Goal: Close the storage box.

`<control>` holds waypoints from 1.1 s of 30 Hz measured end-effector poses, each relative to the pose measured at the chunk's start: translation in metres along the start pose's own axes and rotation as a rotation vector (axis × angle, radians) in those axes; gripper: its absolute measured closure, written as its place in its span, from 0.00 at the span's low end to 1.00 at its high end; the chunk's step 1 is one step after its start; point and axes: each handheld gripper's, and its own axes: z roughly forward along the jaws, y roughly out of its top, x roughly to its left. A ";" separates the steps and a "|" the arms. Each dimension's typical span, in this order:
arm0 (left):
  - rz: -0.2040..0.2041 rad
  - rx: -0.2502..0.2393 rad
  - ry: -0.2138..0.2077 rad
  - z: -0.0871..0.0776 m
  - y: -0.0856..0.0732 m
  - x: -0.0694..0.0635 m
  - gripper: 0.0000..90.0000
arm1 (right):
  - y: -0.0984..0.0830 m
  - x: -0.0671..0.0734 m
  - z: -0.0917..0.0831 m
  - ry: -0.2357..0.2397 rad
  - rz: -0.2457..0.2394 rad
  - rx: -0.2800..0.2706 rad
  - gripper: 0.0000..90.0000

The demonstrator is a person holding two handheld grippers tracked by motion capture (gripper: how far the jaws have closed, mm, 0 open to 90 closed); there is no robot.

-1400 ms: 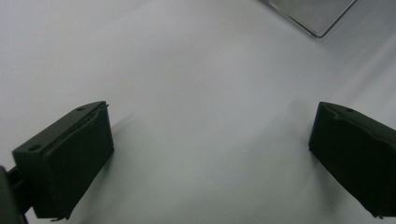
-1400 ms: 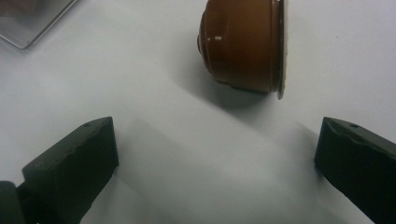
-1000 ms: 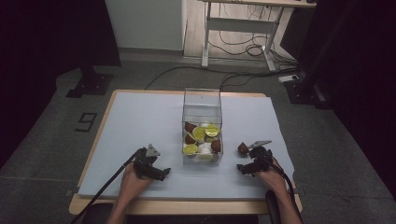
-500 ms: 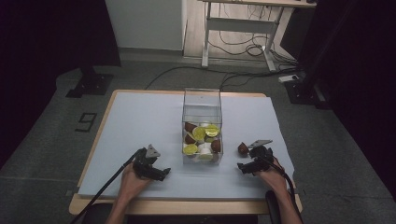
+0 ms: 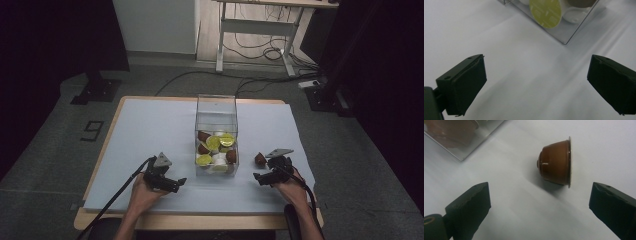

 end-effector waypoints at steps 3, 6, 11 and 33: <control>0.023 -0.002 -0.001 -0.001 0.004 -0.004 0.03 | 0.001 0.001 -0.001 0.006 0.000 -0.003 0.04; 0.036 -0.007 -0.010 -0.002 0.008 -0.007 0.03 | 0.002 0.003 -0.003 0.026 0.004 -0.017 0.04; 0.062 -0.013 -0.010 -0.003 0.016 -0.012 0.03 | 0.004 0.006 -0.007 0.045 0.005 -0.037 0.04; 0.108 -0.047 -0.036 -0.005 0.041 -0.025 0.12 | 0.017 0.025 -0.019 0.115 -0.046 -0.118 0.10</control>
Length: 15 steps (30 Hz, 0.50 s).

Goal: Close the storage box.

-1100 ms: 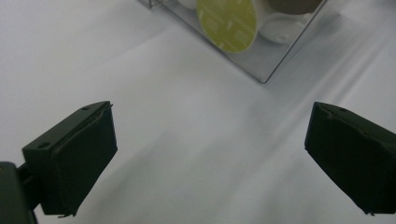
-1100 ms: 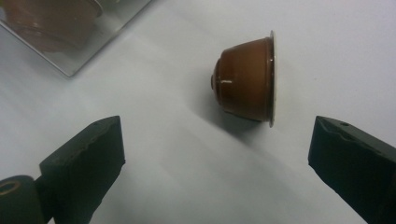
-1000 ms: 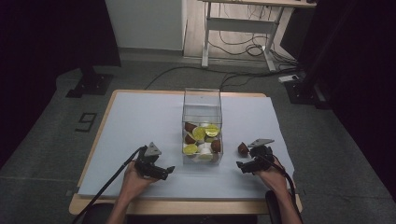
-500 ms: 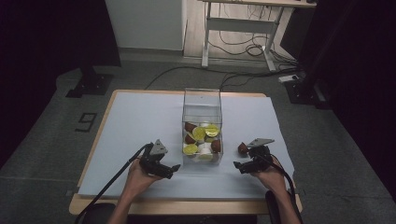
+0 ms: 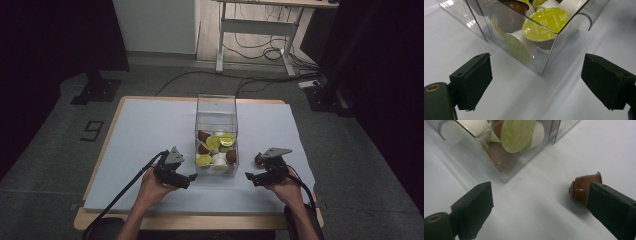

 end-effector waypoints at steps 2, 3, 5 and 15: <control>0.003 0.002 0.006 0.000 0.001 0.000 0.12 | 0.001 0.001 -0.001 0.003 -0.004 -0.008 0.12; 0.003 0.000 0.006 0.000 0.002 0.000 0.13 | 0.002 0.002 -0.001 0.008 -0.002 -0.013 0.13; 0.008 -0.006 0.002 0.000 0.005 -0.001 0.15 | 0.004 0.004 -0.002 0.016 -0.002 -0.020 0.14; 0.032 0.005 0.005 0.008 0.012 -0.005 0.18 | 0.010 0.013 -0.001 0.048 -0.039 -0.029 0.19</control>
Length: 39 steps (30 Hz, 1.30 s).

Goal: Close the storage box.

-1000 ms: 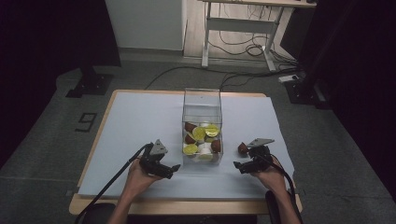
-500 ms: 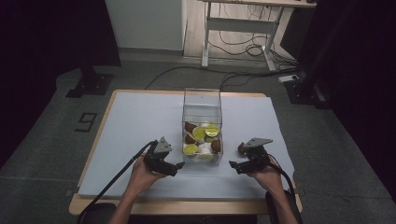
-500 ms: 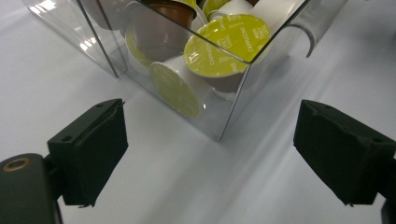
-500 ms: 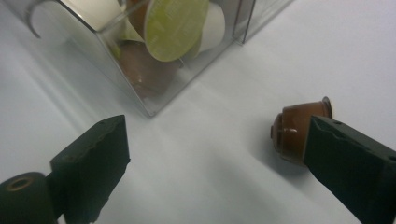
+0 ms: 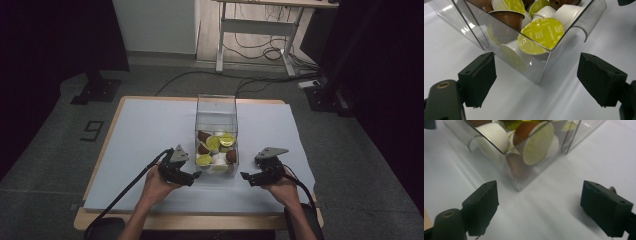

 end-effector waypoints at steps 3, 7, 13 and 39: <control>0.007 0.000 0.002 0.001 0.001 -0.001 0.21 | 0.002 0.002 0.000 0.019 -0.010 -0.002 0.25; 0.020 -0.002 0.013 0.002 0.001 -0.001 0.25 | 0.006 0.006 0.003 0.038 -0.020 -0.004 0.31; 0.044 0.002 0.017 0.002 0.002 0.001 0.35 | 0.011 0.009 0.006 0.065 -0.033 -0.007 0.47; 0.042 -0.043 0.000 0.006 0.002 0.003 0.67 | 0.022 0.017 0.010 0.024 -0.058 0.024 0.77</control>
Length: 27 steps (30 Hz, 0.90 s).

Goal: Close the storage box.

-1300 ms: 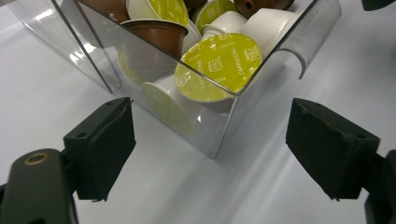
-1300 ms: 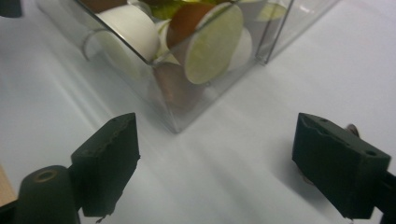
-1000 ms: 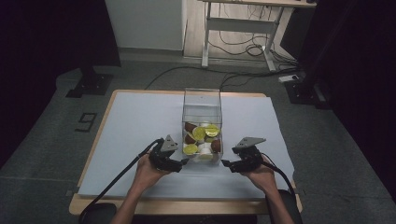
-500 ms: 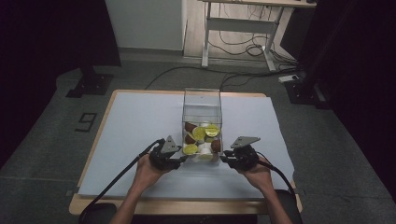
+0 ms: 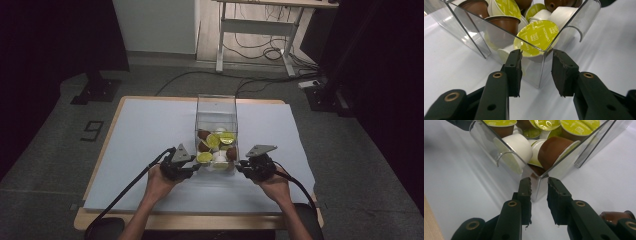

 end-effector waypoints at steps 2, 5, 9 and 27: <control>-0.010 -0.013 -0.005 0.002 0.000 0.001 0.67 | 0.000 0.001 -0.001 -0.001 -0.001 0.001 0.76; -0.023 -0.028 -0.015 0.005 0.000 0.001 0.70 | -0.001 0.003 -0.004 0.008 -0.014 0.008 0.76; -0.032 -0.033 -0.005 0.005 0.000 0.003 0.70 | 0.000 0.007 -0.005 0.033 -0.018 -0.004 0.79; -0.043 -0.045 0.033 0.007 0.000 0.006 0.70 | 0.021 0.011 0.014 0.095 -0.018 -0.064 0.88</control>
